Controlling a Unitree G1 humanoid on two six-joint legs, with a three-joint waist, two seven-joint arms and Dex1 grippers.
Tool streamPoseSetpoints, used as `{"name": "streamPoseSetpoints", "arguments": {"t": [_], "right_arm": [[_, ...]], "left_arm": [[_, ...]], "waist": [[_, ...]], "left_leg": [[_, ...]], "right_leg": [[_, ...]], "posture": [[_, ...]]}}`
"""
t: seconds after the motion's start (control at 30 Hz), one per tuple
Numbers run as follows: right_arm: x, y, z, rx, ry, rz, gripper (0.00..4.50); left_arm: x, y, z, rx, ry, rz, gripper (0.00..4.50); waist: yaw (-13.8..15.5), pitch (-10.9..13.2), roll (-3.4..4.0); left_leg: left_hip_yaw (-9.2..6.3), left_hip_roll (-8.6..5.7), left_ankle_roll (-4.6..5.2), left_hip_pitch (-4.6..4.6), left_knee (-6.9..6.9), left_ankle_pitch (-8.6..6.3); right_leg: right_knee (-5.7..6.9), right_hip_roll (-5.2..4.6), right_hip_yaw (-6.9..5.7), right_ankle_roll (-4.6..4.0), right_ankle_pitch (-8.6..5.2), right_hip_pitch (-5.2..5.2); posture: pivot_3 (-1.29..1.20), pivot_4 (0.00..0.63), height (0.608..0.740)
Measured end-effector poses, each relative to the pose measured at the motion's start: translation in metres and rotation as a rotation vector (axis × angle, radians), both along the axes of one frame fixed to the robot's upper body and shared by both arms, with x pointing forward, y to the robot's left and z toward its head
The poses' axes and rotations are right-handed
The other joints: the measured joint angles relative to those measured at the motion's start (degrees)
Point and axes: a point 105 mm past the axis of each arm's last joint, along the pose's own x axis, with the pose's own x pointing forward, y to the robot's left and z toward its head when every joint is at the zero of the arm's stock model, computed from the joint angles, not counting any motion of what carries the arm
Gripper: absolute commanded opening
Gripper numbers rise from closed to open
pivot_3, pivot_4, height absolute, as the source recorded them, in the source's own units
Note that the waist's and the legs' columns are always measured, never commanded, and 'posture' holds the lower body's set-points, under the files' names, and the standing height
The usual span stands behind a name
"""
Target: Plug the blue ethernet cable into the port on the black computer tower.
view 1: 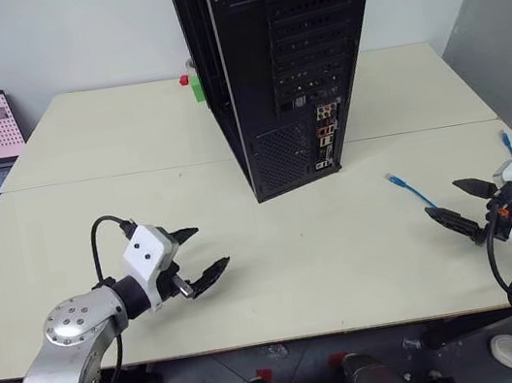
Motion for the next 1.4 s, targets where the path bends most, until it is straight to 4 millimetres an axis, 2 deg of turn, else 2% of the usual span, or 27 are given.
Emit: {"name": "streamPoseSetpoints", "arguments": {"t": [0.33, 0.47, 0.67, 0.77, 0.87, 1.13, 1.23, 1.4], "right_arm": [[0.001, 0.001, 0.001, -0.003, -0.004, 0.000, 4.50], [0.003, 0.003, 0.000, 0.001, -0.007, 0.000, 4.50], [0.017, 0.011, -0.003, 0.004, -0.024, -0.012, 4.50], [0.030, 0.013, -0.011, 0.012, -0.014, -0.022, 4.50], [0.043, 0.014, -0.017, 0.014, -0.013, -0.034, 4.50], [0.083, 0.011, -0.039, -0.014, 0.009, -0.086, 4.50], [0.091, 0.011, -0.047, -0.031, 0.028, -0.078, 4.00], [0.092, 0.013, -0.049, -0.043, 0.043, -0.039, 2.83]], "left_arm": [[-0.008, -0.006, -0.003, 0.012, 0.018, -0.048, 4.50], [-0.007, -0.016, -0.004, 0.007, 0.024, -0.085, 4.50], [0.004, -0.052, 0.006, -0.019, -0.005, -0.188, 4.50], [0.013, -0.076, 0.020, -0.075, -0.045, -0.254, 4.50], [0.019, -0.091, 0.026, -0.116, -0.061, -0.289, 4.50], [0.018, -0.120, 0.022, -0.117, -0.047, -0.395, 4.50], [0.019, -0.120, 0.019, -0.103, -0.049, -0.394, 4.50], [0.019, -0.121, 0.018, -0.094, -0.050, -0.395, 4.50]], "waist": [[0.01, 0.00, 0.00], [0.02, 0.00, 0.00], [0.03, 0.00, 0.00], [0.03, 0.00, 0.00], [-0.14, 0.00, 0.00], [-0.11, 0.00, 0.00], [-0.12, 0.00, 0.00], [-0.12, 0.00, 0.00]], "left_leg": [[0.01, 0.00, 0.00, 0.01, 0.00, 0.00], [0.01, -0.01, 0.00, 0.00, 0.01, 0.00], [0.01, -0.07, 0.00, -0.01, 0.02, 0.00], [0.02, -0.12, 0.00, -0.01, 0.06, 0.00], [0.07, -0.11, 0.00, 0.00, 0.07, 0.00], [0.16, -0.11, -0.01, 0.08, 0.07, 0.01], [0.18, -0.11, -0.01, 0.07, 0.06, 0.01], [0.21, -0.10, -0.01, 0.11, 0.08, 0.01]], "right_leg": [[0.00, 0.01, 0.01, 0.00, 0.00, 0.00], [0.00, 0.01, 0.02, 0.00, 0.00, 0.00], [0.01, 0.04, 0.01, -0.01, 0.01, 0.00], [0.02, 0.05, 0.02, -0.18, 0.11, 0.01], [0.03, 0.15, 0.08, -0.27, 0.16, 0.00], [0.05, 0.17, 0.27, -0.29, 0.18, -0.01], [0.05, 0.17, 0.53, -0.30, 0.18, -0.01], [0.06, 0.17, 0.64, -0.28, 0.19, 0.00]], "posture": [[0.00, 0.150, 0.740], [0.00, 0.150, 0.740], [0.00, 0.150, 0.740], [0.00, 0.150, 0.740], [0.00, 0.150, 0.740], [0.00, 0.150, 0.740], [0.00, 0.150, 0.740], [0.00, 0.150, 0.740]]}}
